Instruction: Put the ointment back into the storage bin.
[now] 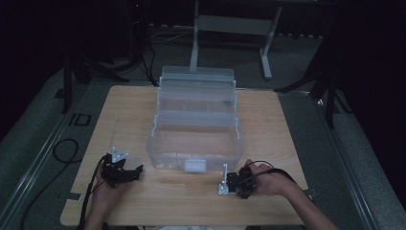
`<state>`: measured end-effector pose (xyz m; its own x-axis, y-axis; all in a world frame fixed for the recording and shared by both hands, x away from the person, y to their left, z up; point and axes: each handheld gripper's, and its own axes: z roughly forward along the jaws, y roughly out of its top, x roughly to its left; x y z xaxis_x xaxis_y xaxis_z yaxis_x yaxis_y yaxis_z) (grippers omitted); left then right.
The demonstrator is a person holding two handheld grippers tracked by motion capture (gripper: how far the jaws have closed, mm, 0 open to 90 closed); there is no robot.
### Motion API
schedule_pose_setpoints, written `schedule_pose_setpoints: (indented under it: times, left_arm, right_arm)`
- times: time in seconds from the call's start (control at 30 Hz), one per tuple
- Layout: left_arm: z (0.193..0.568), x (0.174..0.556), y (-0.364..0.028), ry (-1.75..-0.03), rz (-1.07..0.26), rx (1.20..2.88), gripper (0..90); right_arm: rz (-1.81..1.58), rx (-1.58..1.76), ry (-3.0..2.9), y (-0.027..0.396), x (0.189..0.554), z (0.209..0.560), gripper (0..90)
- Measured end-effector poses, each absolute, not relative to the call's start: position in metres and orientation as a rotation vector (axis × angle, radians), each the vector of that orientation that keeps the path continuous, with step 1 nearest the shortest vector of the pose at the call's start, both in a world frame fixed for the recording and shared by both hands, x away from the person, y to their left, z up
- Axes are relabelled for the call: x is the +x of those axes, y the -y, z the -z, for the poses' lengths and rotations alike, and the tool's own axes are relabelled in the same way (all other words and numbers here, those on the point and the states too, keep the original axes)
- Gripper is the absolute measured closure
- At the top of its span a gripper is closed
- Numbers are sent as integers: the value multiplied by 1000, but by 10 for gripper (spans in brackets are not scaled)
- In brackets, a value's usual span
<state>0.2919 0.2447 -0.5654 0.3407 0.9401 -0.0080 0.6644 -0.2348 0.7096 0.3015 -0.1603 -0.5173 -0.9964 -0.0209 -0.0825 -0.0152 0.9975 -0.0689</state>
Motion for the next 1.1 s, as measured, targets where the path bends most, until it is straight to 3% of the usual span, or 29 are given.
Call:
schedule_pose_setpoints:
  times: [0.33, 1.1]
  left_arm:
    - [565, 292, -245, -1399, -573, 1988, 138]
    - [565, 292, -245, -1399, -573, 1987, 139]
  right_arm:
    - [104, -26, -3077, 160, 302, 517, 693]
    - [79, -30, -3076, 170, 301, 497, 699]
